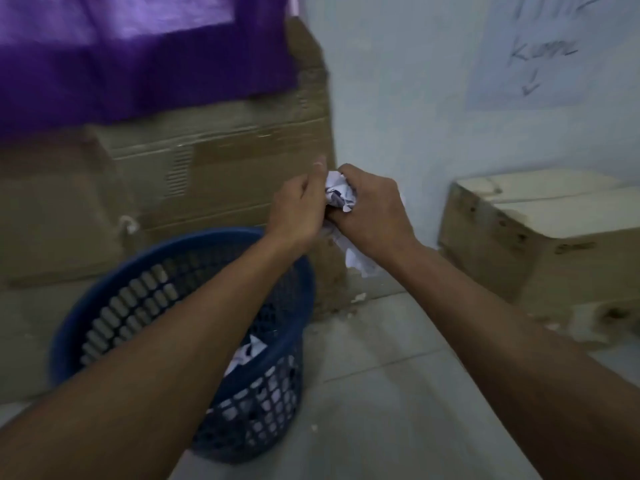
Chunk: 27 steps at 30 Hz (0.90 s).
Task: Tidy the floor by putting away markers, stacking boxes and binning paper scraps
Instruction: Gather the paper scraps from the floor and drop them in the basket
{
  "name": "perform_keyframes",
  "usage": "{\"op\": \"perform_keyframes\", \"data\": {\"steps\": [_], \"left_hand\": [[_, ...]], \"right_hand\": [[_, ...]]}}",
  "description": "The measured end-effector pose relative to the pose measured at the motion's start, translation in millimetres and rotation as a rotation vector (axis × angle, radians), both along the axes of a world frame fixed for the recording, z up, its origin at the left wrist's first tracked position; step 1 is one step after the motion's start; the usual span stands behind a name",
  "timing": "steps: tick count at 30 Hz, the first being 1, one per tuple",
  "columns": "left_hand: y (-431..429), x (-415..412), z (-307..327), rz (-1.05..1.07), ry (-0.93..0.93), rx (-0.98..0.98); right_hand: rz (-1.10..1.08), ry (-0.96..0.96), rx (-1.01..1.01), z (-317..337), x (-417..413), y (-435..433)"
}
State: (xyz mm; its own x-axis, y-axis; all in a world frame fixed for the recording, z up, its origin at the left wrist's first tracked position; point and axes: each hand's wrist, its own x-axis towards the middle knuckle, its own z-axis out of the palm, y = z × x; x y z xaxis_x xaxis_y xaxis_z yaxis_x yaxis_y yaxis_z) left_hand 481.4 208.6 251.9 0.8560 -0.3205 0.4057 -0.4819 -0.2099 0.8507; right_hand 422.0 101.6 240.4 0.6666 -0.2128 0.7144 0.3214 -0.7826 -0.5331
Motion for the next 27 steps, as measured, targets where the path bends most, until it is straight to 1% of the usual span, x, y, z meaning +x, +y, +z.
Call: {"op": "perform_keyframes", "data": {"steps": [3,8,10,13,16,21,24,27], "left_hand": [[48,20,-5,0.120,-0.001,0.031],[111,40,-11,0.301,0.002,0.047],[130,45,-15,0.367,0.017,0.061],[151,53,-24,0.448,0.087,0.089],[160,57,-33,0.477,0.161,0.134],[152,58,-40,0.504,0.129,0.137],[139,58,-40,0.504,0.095,0.163],[125,58,-42,0.473,0.053,0.177]], "right_hand": [[0.115,-0.010,0.043,-4,29,42],[0.283,0.033,0.066,-8,58,102],[0.355,0.098,0.080,-11,65,120],[0.445,0.267,0.065,-19,73,134],[0.485,0.414,0.001,-27,76,131],[0.532,0.558,0.027,-29,66,110],[0.509,0.566,0.032,-28,59,100],[0.413,0.452,0.053,-26,54,87]]}}
